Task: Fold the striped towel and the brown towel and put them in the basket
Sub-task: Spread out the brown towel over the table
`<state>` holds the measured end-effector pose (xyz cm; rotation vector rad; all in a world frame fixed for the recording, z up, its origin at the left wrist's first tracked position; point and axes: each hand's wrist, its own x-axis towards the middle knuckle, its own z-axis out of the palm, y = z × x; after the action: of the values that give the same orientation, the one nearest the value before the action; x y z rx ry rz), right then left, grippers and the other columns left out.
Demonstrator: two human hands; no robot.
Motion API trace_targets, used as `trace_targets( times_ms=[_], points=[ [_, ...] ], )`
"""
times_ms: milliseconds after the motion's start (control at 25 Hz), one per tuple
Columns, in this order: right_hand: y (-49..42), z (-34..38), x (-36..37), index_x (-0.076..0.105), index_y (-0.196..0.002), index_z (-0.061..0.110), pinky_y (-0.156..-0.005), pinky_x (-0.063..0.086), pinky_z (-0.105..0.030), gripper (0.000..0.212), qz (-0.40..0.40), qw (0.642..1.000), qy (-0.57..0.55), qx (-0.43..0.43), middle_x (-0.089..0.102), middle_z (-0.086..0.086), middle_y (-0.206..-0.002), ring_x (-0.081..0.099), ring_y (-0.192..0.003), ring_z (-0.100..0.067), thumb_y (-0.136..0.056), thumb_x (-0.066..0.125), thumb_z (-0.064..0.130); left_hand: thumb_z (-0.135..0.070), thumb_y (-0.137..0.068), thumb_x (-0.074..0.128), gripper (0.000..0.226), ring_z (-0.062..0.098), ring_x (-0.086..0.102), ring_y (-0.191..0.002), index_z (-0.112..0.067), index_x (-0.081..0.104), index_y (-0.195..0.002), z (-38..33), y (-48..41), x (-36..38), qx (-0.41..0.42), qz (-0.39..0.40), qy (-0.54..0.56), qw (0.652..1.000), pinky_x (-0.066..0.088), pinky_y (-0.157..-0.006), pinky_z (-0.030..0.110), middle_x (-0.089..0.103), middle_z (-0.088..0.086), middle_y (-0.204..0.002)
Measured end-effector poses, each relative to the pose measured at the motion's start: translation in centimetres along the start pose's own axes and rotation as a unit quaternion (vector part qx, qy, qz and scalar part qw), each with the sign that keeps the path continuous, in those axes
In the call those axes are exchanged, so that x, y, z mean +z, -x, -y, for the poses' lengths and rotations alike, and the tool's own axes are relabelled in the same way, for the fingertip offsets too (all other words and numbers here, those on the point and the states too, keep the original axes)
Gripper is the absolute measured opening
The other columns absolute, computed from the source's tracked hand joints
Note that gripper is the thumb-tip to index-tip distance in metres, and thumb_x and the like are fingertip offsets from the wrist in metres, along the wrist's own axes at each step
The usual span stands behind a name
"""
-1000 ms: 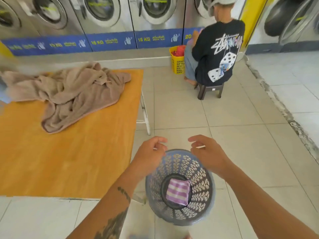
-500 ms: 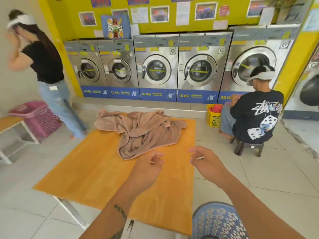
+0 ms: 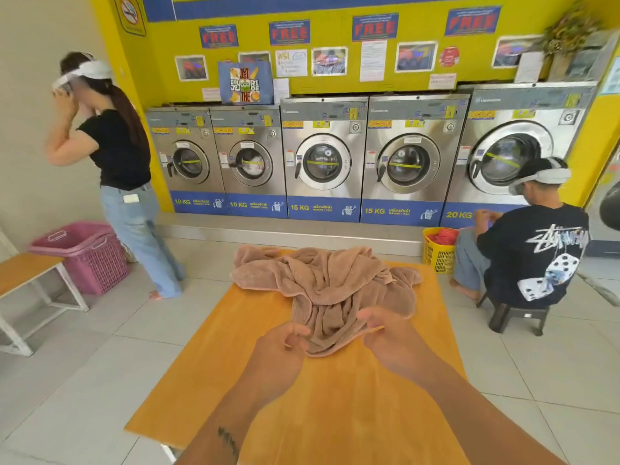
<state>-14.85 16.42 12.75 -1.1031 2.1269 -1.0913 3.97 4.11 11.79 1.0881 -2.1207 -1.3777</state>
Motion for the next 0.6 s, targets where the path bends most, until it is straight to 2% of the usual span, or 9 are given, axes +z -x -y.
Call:
trace_targets(
  times_ms=[40,120,240,320,360,400,480,520,600],
  points=[
    [-1.3,-0.2,0.5,0.056,-0.119,0.031,-0.068,0.056,-0.031,0.037,0.007,1.0,0.011,0.008,0.052,-0.002,-0.117,0.066,-0.087,-0.021,-0.093,0.056,0.005,-0.013,-0.098,0.05,0.025,0.005,0.051,-0.056,-0.03,0.067,-0.105,0.4,-1.3,-0.3,-0.002,0.007,-0.008,1.0,0.038,-0.048,0.015,0.066,-0.007,-0.087],
    [-3.7,-0.5,1.0,0.053,-0.129,0.027,-0.075,0.056,-0.036,0.042,0.032,0.998,0.031,0.037,0.051,0.0,-0.121,0.065,-0.102,-0.025,-0.092,0.057,0.007,-0.013,-0.098,0.048,0.025,0.003,0.053,-0.064,-0.028,0.064,-0.11,0.9,-3.7,-0.4,-0.002,0.031,-0.034,0.999,0.039,-0.052,0.015,0.065,-0.005,-0.096],
    [-8.6,-1.8,1.8,0.046,-0.137,0.018,-0.072,0.053,-0.047,0.049,0.072,0.994,0.053,0.068,0.06,-0.011,-0.11,0.065,-0.091,-0.037,-0.09,0.057,0.008,-0.016,-0.1,0.045,0.027,0.006,0.059,-0.084,-0.029,0.06,-0.118,1.6,-8.2,0.9,-0.012,0.063,-0.086,0.994,0.047,-0.062,0.02,0.061,-0.004,-0.114],
    [-11.8,-2.8,2.8,0.047,-0.137,0.015,-0.059,0.046,-0.036,0.052,0.093,0.991,0.06,0.081,0.058,-0.009,-0.106,0.06,-0.077,-0.027,-0.087,0.057,0.005,-0.02,-0.101,0.042,0.028,0.014,0.061,-0.091,-0.03,0.058,-0.122,2.6,-11.0,2.2,-0.028,0.1,-0.137,0.985,0.05,-0.067,0.024,0.056,-0.002,-0.125],
    [-13.3,-3.5,3.6,0.046,-0.139,0.014,-0.06,0.046,-0.032,0.056,0.102,0.989,0.069,0.084,0.057,-0.009,-0.114,0.06,-0.081,-0.025,-0.085,0.057,0.005,-0.021,-0.101,0.041,0.03,0.018,0.06,-0.1,-0.03,0.058,-0.124,3.4,-12.4,2.7,-0.034,0.123,-0.165,0.978,0.052,-0.076,0.028,0.053,0.0,-0.131],
    [-14.5,-4.7,4.4,0.044,-0.143,0.016,-0.067,0.05,-0.032,0.063,0.113,0.986,0.09,0.079,0.053,-0.011,-0.126,0.061,-0.096,-0.027,-0.082,0.057,0.008,-0.02,-0.101,0.041,0.031,0.021,0.057,-0.112,-0.029,0.057,-0.126,4.3,-13.5,3.1,-0.04,0.146,-0.189,0.97,0.052,-0.088,0.034,0.049,0.001,-0.136],
    [-16.0,-7.5,6.4,0.039,-0.148,0.027,-0.095,0.049,-0.041,0.072,0.147,0.971,0.165,0.086,0.04,-0.009,-0.146,0.044,-0.131,-0.036,-0.078,0.056,0.018,-0.016,-0.1,0.042,0.036,0.025,0.049,-0.126,-0.026,0.054,-0.133,6.0,-15.5,3.7,-0.034,0.183,-0.252,0.95,0.046,-0.101,0.039,0.043,0.001,-0.143],
    [-15.9,-8.6,7.3,0.037,-0.148,0.032,-0.104,0.043,-0.045,0.073,0.164,0.96,0.197,0.108,0.034,-0.005,-0.149,0.035,-0.137,-0.036,-0.078,0.056,0.021,-0.014,-0.099,0.043,0.039,0.025,0.048,-0.125,-0.026,0.051,-0.136,6.5,-16.2,3.8,-0.021,0.196,-0.291,0.936,0.046,-0.101,0.039,0.042,-0.001,-0.142],
    [-15.0,-10.0,8.7,0.032,-0.148,0.035,-0.106,0.04,-0.047,0.072,0.185,0.934,0.273,0.139,0.025,-0.002,-0.147,0.028,-0.135,-0.034,-0.081,0.056,0.02,-0.012,-0.094,0.046,0.048,0.025,0.047,-0.122,-0.025,0.047,-0.14,7.4,-17.3,4.0,0.012,0.225,-0.338,0.914,0.045,-0.099,0.04,0.04,-0.002,-0.139]
  ],
)
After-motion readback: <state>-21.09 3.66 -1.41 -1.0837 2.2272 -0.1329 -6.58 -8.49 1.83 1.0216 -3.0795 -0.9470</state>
